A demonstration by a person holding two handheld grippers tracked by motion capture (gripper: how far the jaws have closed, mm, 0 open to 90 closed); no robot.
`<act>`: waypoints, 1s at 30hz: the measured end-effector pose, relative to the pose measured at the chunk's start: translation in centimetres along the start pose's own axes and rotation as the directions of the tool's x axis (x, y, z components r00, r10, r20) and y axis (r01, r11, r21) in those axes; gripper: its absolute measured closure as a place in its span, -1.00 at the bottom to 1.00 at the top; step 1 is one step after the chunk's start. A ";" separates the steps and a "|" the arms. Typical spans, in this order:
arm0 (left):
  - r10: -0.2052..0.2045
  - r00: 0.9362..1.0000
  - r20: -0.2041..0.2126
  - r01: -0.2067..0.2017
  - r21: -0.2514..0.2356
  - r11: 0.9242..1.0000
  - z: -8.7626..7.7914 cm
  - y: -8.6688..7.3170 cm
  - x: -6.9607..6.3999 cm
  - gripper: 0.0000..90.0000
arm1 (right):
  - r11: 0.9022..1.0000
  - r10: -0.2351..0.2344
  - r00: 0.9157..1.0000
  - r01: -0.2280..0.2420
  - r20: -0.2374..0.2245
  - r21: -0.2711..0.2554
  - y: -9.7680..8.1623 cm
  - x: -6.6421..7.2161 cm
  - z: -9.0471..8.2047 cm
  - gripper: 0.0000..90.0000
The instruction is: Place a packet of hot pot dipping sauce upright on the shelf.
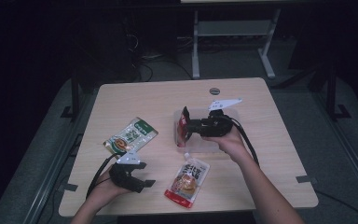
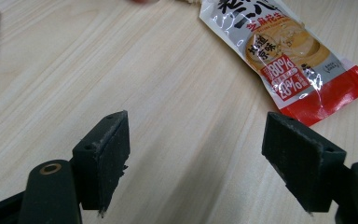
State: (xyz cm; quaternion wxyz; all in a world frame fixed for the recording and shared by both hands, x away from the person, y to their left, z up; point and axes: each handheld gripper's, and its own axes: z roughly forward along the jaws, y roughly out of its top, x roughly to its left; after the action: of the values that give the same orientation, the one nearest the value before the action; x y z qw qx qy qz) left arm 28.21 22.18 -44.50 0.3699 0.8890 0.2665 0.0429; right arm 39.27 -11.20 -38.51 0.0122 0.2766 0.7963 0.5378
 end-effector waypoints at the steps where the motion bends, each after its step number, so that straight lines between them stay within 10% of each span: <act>1: -0.002 1.000 0.000 0.002 0.000 1.000 0.0 0.0 0.0 -0.49 | 1.000 0.006 1.000 -0.006 0.002 -0.005 0.1 0.1 -0.2 0.30; 30: 0.010 1.000 0.008 -0.010 0.005 1.000 -0.2 -0.1 0.2 -0.49 | 0.989 -0.091 0.991 0.078 0.101 0.126 -1.6 2.0 -4.7 -0.32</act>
State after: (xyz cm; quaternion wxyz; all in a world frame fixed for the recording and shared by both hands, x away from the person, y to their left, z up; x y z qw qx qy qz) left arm 28.28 22.42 -44.42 0.3684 0.8915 0.2606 0.0407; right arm 35.33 -14.74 -37.35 0.0606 0.2713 0.8369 0.4715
